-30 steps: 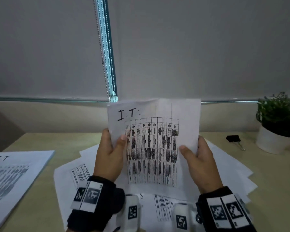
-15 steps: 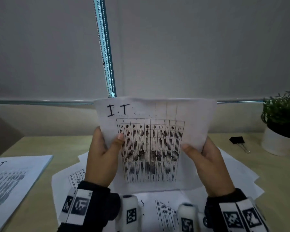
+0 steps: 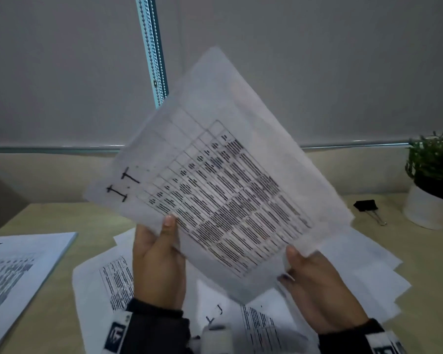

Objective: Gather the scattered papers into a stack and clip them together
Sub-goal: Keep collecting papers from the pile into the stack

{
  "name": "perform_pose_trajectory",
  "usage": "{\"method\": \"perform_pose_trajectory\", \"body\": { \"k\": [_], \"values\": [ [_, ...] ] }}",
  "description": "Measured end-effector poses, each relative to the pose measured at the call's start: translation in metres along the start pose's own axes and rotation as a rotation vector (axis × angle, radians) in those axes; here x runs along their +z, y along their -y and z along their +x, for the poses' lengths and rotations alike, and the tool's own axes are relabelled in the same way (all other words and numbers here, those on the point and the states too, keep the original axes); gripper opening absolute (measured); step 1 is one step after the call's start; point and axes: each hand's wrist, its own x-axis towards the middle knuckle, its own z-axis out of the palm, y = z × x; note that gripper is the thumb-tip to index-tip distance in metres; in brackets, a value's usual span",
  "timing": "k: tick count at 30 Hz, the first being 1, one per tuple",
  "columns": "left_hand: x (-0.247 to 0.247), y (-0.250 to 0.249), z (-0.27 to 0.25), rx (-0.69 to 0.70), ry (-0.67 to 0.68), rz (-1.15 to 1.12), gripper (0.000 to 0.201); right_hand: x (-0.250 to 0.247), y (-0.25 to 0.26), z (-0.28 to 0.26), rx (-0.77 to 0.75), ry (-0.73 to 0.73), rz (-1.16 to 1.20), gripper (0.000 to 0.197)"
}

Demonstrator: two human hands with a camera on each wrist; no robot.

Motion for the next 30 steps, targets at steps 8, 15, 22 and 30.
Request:
{"method": "perform_pose_trajectory", "body": {
  "k": [8, 15, 22, 30],
  "values": [
    [-0.056, -0.022, 0.016, 0.060, 0.035, 0.509, 0.092, -0.012, 0.065, -0.013, -0.526, -0.100, -0.561, 0.040],
    [-0.055, -0.004, 0.006, -0.051, 0.231, 0.637, 0.036, -0.027, 0.027, 0.002, -0.332, -0.039, -0.579, 0.089],
    [-0.049, -0.012, 0.011, 0.061, 0.159, 0.509, 0.039, -0.020, 0.031, 0.004, -0.353, 0.013, -0.421, 0.057],
    [-0.031, -0.022, 0.010, 0.178, 0.213, 0.664, 0.022, 0.027, 0.073, -0.026, -0.944, -0.190, -1.226, 0.082]
  ]
}}
